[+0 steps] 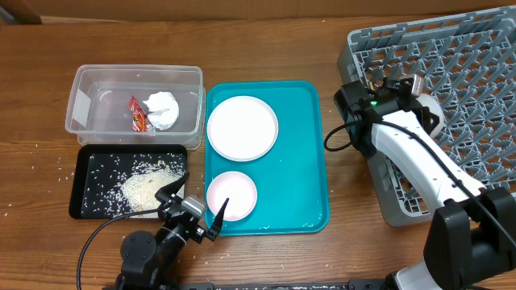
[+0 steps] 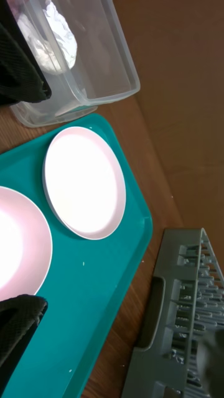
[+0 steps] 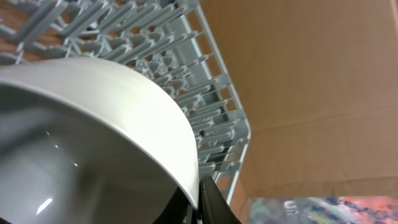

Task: Sort waste into correct bins and load items into the dishwasher
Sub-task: 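Place the grey bowl upright in the dish rack, then grasp the pink bowl with the right gripper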

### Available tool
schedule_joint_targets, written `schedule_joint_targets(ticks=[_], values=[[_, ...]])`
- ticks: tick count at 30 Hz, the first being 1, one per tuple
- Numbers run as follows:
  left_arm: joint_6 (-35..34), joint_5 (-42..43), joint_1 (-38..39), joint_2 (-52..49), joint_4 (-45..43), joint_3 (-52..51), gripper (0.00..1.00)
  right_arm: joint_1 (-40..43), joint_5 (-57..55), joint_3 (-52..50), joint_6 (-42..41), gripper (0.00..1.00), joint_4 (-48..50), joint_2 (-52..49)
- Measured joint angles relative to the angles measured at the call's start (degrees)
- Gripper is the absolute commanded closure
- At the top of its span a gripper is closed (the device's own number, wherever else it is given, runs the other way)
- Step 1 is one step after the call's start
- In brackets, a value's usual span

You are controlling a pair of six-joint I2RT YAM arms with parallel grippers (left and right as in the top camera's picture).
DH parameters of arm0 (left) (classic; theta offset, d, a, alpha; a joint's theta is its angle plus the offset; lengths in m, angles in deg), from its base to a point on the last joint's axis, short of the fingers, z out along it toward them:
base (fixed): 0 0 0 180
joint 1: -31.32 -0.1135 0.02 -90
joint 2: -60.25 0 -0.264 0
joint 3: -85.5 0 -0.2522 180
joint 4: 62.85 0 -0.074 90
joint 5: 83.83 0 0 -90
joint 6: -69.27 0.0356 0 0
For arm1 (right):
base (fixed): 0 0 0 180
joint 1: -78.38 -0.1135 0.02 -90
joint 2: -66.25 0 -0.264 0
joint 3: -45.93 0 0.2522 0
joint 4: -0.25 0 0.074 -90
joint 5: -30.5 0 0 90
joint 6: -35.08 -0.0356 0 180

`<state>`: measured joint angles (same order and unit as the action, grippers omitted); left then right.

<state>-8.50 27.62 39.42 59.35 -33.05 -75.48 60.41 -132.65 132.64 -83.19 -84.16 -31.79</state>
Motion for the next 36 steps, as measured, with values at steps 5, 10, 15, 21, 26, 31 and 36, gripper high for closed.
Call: schedule_joint_targets(ticks=[5, 10, 15, 21, 26, 31, 36], values=[[0.0, 0.0, 0.0, 0.0, 0.0, 0.0, 0.00, 1.4, -0.3, 0.0, 0.6, 0.96, 3.0, 0.0], [0.0, 0.0, 0.0, 0.0, 0.0, 0.0, 0.00, 4.6, 1.3, 0.0, 1.6, 0.96, 5.3, 0.0], [0.0, 0.0, 0.0, 0.0, 0.0, 0.0, 0.00, 5.1, 3.8, 0.0, 1.6, 0.96, 5.4, -0.6], [0.0, 0.0, 0.0, 0.0, 0.0, 0.0, 0.00, 4.2, 2.5, 0.0, 1.5, 0.95, 2.0, -2.7], [0.0, 0.0, 0.0, 0.0, 0.0, 0.0, 0.00, 0.9, 3.3, 0.0, 0.3, 0.79, -0.5, -2.8], [0.0, 0.0, 0.0, 0.0, 0.0, 0.0, 0.00, -3.9, 7.8, 0.4, -5.7, 0.57, -9.5, -2.8], [0.0, 0.0, 0.0, 0.0, 0.0, 0.0, 0.00, -8.7, 19.2, 4.7, -11.5, 0.47, -16.2, -1.7]])
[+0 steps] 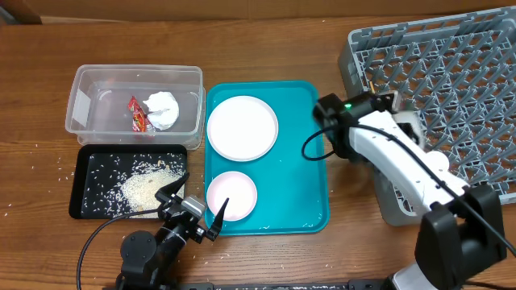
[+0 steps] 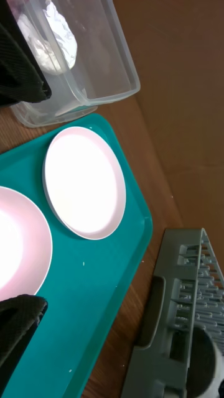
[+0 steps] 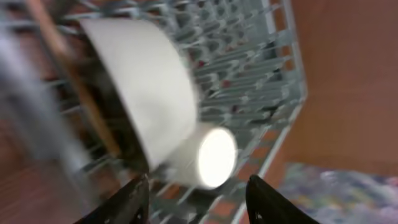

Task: Sort waste into correct bins and load items into the dishwasher
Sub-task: 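Grasp the pink bowl with the right gripper, then place the pink bowl in the dish rack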

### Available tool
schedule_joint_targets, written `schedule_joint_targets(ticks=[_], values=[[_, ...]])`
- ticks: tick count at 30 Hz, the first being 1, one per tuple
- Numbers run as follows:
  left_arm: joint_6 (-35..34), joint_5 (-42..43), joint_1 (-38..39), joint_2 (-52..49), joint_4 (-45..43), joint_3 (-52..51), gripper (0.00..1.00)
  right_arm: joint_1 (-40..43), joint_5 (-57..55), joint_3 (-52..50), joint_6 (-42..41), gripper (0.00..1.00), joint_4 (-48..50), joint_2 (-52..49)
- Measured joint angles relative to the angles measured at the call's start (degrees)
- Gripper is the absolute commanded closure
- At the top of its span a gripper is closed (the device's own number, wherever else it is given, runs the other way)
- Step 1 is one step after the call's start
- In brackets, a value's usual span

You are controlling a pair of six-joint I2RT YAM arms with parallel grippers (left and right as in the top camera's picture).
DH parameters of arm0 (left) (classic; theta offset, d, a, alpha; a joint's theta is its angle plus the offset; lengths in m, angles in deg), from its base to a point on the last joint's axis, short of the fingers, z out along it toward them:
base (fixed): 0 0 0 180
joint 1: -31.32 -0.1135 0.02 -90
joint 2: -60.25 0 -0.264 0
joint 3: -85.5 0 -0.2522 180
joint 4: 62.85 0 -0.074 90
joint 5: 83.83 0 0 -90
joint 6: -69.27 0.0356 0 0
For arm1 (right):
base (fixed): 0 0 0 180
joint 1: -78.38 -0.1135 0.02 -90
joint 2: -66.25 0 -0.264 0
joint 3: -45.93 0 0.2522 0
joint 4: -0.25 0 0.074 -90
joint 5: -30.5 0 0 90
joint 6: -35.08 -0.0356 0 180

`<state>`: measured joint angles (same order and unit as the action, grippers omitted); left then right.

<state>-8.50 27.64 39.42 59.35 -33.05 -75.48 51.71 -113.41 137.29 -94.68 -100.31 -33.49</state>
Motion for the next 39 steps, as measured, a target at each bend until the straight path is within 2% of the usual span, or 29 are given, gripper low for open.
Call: schedule_joint_targets(ticks=[2, 4, 5, 7, 10, 13, 17, 22, 24, 25, 28, 31, 32, 33, 34, 39], values=[[0.0, 0.0, 0.0, 0.0, 0.0, 0.0, 0.00, -2.6, 6.8, 1.6, -0.6, 0.48, 0.2, 1.1], [0.0, 0.0, 0.0, 0.0, 0.0, 0.0, 0.00, -5.4, 15.4, 2.5, -1.0, 0.35, 3.2, 2.5], [0.0, 0.0, 0.0, 0.0, 0.0, 0.0, 0.00, -6.2, 20.2, 2.8, -1.1, 0.32, 5.4, 2.8], [0.0, 0.0, 0.0, 0.0, 0.0, 0.0, 0.00, -7.3, 32.8, 2.9, 1.1, 0.31, 11.9, 3.0], [0.0, 0.0, 0.0, 0.0, 0.0, 0.0, 0.00, -9.0, 57.5, 3.1, 6.8, 0.31, 23.6, 3.0], [0.0, 0.0, 0.0, 0.0, 0.0, 0.0, 0.00, -11.5, 65.5, 3.1, 7.6, 0.31, 26.1, 2.9], [0.0, 0.0, 0.0, 0.0, 0.0, 0.0, 0.00, -17.8, 69.0, 3.1, 5.4, 0.31, 26.7, 1.5], [0.0, 0.0, 0.0, 0.0, 0.0, 0.0, 0.00, -22.6, 67.1, 1.3, 0.0, 0.45, 32.3, -4.1], [0.0, 0.0, 0.0, 0.0, 0.0, 0.0, 0.00, -23.1, 65.8, 0.2, -2.2, 0.46, 32.3, -6.9], [0.0, 0.0, 0.0, 0.0, 0.0, 0.0, 0.00, -23.2, 65.0, -0.3, -3.2, 0.49, 31.9, -8.0], [0.0, 0.0, 0.0, 0.0, 0.0, 0.0, 0.00, -22.8, 63.2, -1.2, -5.2, 0.67, 31.8, -9.6], [0.0, 0.0, 0.0, 0.0, 0.0, 0.0, 0.00, -22.4, 62.4, -1.1, -5.9, 0.73, 32.1, -9.6], [0.0, 0.0, 0.0, 0.0, 0.0, 0.0, 0.00, -22.5, 62.4, -1.1, -6.1, 0.87, 32.2, -9.6], [0.0, 0.0, 0.0, 0.0, 0.0, 0.0, 0.00, -22.9, 62.4, -1.2, -6.3, 0.93, 33.0, -9.6], [0.0, 0.0, 0.0, 0.0, 0.0, 0.0, 0.00, -23.4, 62.4, -1.2, -6.4, 0.96, 33.7, -9.9], [0.0, 0.0, 0.0, 0.0, 0.0, 0.0, 0.00, -24.2, 61.8, -1.2, -8.4, 0.96, 32.3, -10.5]])
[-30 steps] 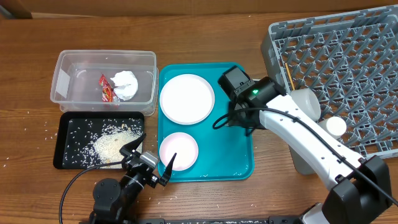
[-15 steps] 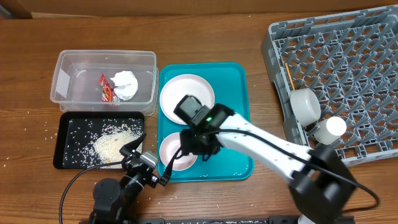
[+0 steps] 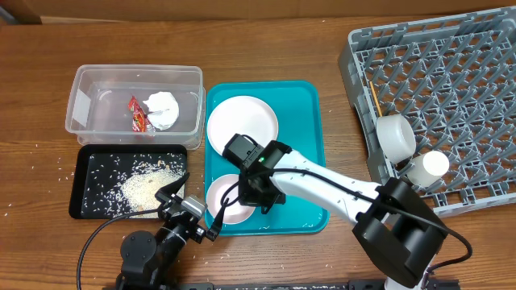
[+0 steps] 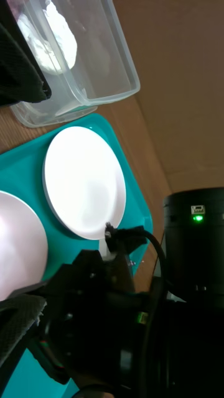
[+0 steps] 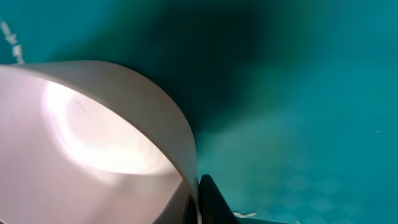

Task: Sort waste into correct bins and load items into the dishwasher
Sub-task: 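Place the pink bowl in the dish rack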

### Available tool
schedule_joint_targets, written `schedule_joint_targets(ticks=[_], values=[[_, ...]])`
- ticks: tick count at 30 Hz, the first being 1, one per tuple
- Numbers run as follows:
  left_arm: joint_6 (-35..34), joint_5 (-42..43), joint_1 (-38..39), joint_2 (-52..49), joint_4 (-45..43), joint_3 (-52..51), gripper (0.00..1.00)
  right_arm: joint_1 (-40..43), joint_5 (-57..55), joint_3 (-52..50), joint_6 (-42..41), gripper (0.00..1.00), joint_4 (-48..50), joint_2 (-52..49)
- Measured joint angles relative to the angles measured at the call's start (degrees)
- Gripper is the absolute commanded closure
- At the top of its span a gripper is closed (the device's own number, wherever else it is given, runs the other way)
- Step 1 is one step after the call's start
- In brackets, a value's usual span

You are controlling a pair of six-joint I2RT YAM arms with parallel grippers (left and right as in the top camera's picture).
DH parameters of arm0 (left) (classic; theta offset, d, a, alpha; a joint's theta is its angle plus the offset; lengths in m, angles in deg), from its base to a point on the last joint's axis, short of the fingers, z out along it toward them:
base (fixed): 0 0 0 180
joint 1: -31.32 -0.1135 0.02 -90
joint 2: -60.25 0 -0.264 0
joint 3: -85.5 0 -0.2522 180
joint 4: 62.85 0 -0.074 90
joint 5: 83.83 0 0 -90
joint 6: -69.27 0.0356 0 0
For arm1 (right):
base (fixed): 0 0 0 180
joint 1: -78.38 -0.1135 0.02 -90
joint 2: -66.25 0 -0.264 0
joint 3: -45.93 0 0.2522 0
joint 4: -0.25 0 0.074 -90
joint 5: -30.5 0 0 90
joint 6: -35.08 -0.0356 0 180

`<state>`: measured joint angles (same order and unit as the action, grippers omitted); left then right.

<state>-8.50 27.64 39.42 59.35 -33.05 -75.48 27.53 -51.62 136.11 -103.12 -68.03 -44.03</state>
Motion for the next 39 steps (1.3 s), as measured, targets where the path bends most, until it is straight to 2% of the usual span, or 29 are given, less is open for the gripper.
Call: schedule_joint_targets(ticks=[4, 8, 13, 16, 24, 34, 39], values=[[0.0, 0.0, 0.0, 0.0, 0.0, 0.0, 0.00, 3.7, -6.6, 0.4, -0.1, 0.96, -7.5, 2.5], [0.0, 0.0, 0.0, 0.0, 0.0, 0.0, 0.00, 12.1, -22.3, 5.1, 6.3, 0.96, -12.6, 10.4], [0.0, 0.0, 0.0, 0.0, 0.0, 0.0, 0.00, 21.5, -49.9, 11.8, 21.9, 0.96, -3.9, 20.7], [0.0, 0.0, 0.0, 0.0, 0.0, 0.0, 0.00, 26.8, -61.9, 11.9, 29.3, 0.96, 1.3, 20.3], [0.0, 0.0, 0.0, 0.0, 0.0, 0.0, 0.00, 34.6, -73.4, 11.8, 38.4, 0.96, 8.7, 11.1], [0.0, 0.0, 0.0, 0.0, 0.0, 0.0, 0.00, 38.6, -80.7, 11.7, 50.1, 0.96, 18.6, -0.5], [0.0, 0.0, 0.0, 0.0, 0.0, 0.0, 0.00, 39.2, -81.8, 11.7, 53.2, 0.96, 17.4, -2.6]])
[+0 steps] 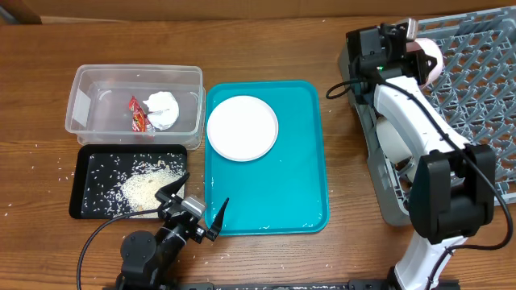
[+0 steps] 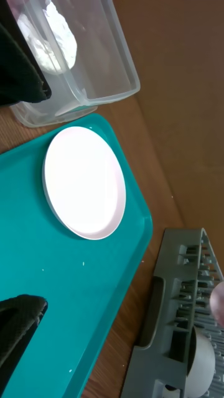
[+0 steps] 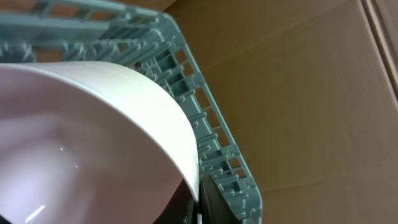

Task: Sort waste into correct bins and load items into the dishwasher
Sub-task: 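Place the pink bowl in the dish rack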

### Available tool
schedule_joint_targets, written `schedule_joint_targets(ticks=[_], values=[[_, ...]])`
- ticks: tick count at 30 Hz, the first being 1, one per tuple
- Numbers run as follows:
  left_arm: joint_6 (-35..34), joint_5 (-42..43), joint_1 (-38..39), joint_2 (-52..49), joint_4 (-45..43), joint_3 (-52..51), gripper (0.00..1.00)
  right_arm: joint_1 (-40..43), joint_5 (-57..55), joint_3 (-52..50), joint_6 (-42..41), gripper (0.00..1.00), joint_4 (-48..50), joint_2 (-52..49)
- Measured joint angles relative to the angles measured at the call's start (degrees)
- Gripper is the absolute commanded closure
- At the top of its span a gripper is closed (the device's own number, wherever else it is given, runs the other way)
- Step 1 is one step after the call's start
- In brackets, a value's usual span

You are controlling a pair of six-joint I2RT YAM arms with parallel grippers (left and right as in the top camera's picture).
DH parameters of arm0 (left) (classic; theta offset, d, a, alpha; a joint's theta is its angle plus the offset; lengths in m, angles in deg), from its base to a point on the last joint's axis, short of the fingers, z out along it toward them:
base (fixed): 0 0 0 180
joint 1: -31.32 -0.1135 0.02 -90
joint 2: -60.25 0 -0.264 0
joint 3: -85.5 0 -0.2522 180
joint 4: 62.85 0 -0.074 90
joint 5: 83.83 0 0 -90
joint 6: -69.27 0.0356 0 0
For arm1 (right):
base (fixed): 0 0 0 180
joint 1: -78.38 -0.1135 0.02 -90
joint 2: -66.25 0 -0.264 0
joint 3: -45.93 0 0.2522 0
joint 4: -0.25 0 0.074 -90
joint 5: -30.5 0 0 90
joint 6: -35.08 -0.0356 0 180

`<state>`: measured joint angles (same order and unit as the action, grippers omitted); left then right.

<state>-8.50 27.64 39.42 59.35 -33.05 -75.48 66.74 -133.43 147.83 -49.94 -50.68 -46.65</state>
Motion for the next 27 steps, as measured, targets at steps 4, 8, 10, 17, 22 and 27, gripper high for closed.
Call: schedule_joint_targets(ticks=[4, 8, 10, 17, 22, 27], values=[[0.0, 0.0, 0.0, 0.0, 0.0, 0.0, 0.00, -3.2, 1.4, -0.1, -1.5, 0.94, -6.5, -0.7], [0.0, 0.0, 0.0, 0.0, 0.0, 0.0, 0.00, -7.1, 3.4, -0.2, -3.5, 0.57, -11.6, -0.8], [0.0, 0.0, 0.0, 0.0, 0.0, 0.0, 0.00, -9.1, 4.4, -0.2, -4.2, 0.32, -13.7, -0.8], [0.0, 0.0, 0.0, 0.0, 0.0, 0.0, 0.00, -16.2, 10.0, 1.5, -9.2, 0.26, -22.6, -0.5], [0.0, 0.0, 0.0, 0.0, 0.0, 0.0, 0.00, -19.9, 37.1, 10.7, -15.7, 0.35, -32.4, 2.2], [0.0, 0.0, 0.0, 0.0, 0.0, 0.0, 0.00, -20.6, 75.2, 12.1, -21.8, 0.39, -26.7, 5.0]])
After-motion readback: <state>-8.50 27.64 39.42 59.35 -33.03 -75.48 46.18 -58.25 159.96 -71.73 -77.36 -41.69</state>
